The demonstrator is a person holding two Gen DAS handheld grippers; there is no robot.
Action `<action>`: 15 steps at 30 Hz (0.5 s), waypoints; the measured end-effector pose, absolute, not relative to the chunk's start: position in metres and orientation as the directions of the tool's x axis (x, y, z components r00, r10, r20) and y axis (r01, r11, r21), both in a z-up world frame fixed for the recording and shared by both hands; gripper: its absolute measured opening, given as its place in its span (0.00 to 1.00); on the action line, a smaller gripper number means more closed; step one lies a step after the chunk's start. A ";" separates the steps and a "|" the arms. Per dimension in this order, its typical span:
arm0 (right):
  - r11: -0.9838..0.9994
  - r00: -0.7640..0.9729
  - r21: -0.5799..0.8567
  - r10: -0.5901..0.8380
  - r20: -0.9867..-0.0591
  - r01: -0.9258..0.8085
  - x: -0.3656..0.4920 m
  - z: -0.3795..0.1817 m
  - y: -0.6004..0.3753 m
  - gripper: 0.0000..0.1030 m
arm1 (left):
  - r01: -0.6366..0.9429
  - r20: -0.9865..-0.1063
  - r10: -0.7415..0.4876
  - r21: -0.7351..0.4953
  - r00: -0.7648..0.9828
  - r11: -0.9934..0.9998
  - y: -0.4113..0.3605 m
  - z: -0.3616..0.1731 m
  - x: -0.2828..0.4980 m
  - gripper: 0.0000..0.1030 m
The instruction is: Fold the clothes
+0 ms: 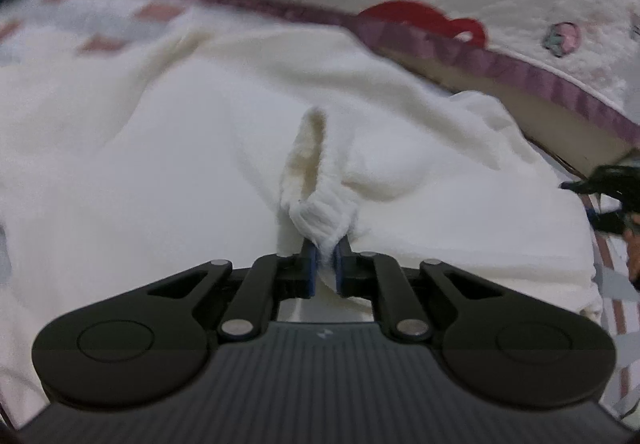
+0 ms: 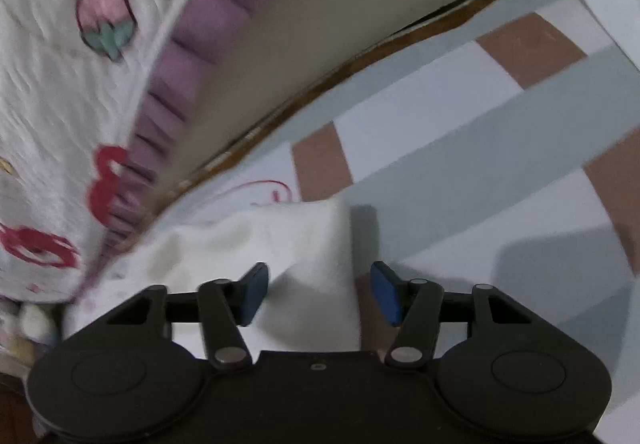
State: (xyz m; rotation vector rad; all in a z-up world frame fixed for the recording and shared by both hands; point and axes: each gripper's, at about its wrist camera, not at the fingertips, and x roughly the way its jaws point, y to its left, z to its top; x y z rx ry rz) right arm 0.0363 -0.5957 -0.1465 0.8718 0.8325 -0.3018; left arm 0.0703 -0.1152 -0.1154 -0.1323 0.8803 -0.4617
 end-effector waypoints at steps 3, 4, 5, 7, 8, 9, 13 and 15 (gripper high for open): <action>0.698 0.683 0.500 0.022 -0.730 0.513 0.043 -0.137 -0.591 0.11 | 0.377 -0.666 -0.462 -0.281 0.585 0.882 -0.114 -0.096 0.062 0.07; 0.707 0.699 0.491 -0.006 -0.715 0.509 0.042 -0.133 -0.591 0.11 | 0.374 -0.665 -0.464 -0.286 0.585 0.882 -0.111 -0.094 0.062 0.07; 0.716 0.714 0.481 -0.035 -0.699 0.505 0.041 -0.128 -0.591 0.11 | 0.371 -0.663 -0.466 -0.291 0.586 0.882 -0.109 -0.092 0.061 0.07; 0.735 0.726 0.461 -0.062 -0.685 0.498 0.042 -0.123 -0.591 0.10 | 0.359 -0.680 -0.455 -0.290 0.575 0.887 -0.107 -0.099 0.064 0.07; 0.745 0.725 0.452 -0.061 -0.686 0.490 0.044 -0.123 -0.591 0.10 | 0.352 -0.695 -0.445 -0.285 0.565 0.892 -0.106 -0.106 0.066 0.07; 0.757 0.727 0.442 -0.062 -0.684 0.481 0.047 -0.122 -0.589 0.10 | 0.341 -0.709 -0.438 -0.287 0.553 0.895 -0.106 -0.112 0.068 0.07; 0.827 0.702 0.352 -0.071 -0.708 0.439 0.066 -0.123 -0.580 0.11 | 0.303 -0.733 -0.444 -0.329 0.516 0.895 -0.102 -0.126 0.076 0.07; 0.861 0.686 0.291 -0.088 -0.723 0.416 0.073 -0.123 -0.573 0.13 | 0.294 -0.734 -0.446 -0.338 0.512 0.894 -0.101 -0.128 0.077 0.07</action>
